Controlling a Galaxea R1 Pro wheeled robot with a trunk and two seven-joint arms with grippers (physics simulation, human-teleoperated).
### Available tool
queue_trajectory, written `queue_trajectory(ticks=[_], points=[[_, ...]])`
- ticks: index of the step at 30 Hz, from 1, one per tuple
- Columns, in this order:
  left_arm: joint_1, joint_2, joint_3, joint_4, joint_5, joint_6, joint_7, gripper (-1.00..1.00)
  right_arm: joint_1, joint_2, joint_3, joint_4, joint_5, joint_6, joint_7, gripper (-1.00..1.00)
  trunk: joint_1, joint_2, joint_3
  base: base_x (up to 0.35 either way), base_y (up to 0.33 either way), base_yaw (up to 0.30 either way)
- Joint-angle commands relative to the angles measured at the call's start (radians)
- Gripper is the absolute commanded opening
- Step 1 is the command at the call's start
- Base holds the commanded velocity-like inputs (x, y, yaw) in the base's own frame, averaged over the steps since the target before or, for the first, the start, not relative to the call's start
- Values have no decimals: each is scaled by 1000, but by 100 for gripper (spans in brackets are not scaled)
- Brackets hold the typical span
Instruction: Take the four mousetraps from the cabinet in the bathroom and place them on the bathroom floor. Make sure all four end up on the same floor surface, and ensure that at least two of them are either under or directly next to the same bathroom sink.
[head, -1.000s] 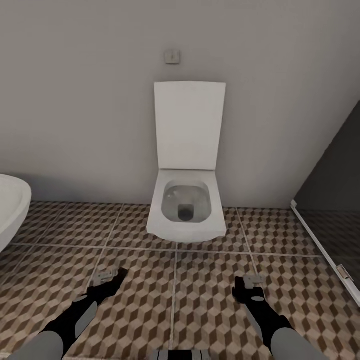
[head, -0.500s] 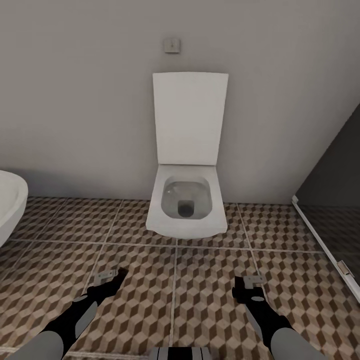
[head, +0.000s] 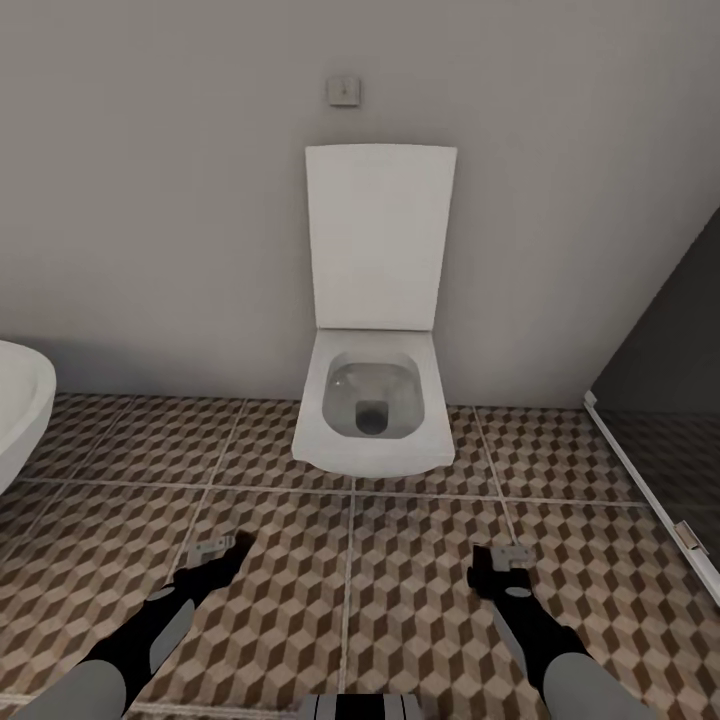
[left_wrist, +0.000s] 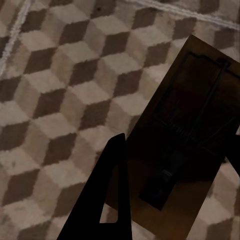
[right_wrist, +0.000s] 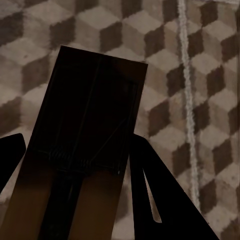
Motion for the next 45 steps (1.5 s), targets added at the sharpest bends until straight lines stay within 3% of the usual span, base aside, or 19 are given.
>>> queue_trajectory(ticks=[1,18,45], points=[[0,1,-6,-1,10,2,3,-100,0,3,-5,-8,9,3,-1,-100,0,0,-1,0,0,0],[0,1,-4,-8,10,2,4,-100,0,5,-4,-47,9,1,-1,-100,0,0,-1,18,0,0],[0,1,-4,-8,10,2,4,-100,0,5,-4,-49,9,1,-1,-100,0,0,-1,305,0,0]])
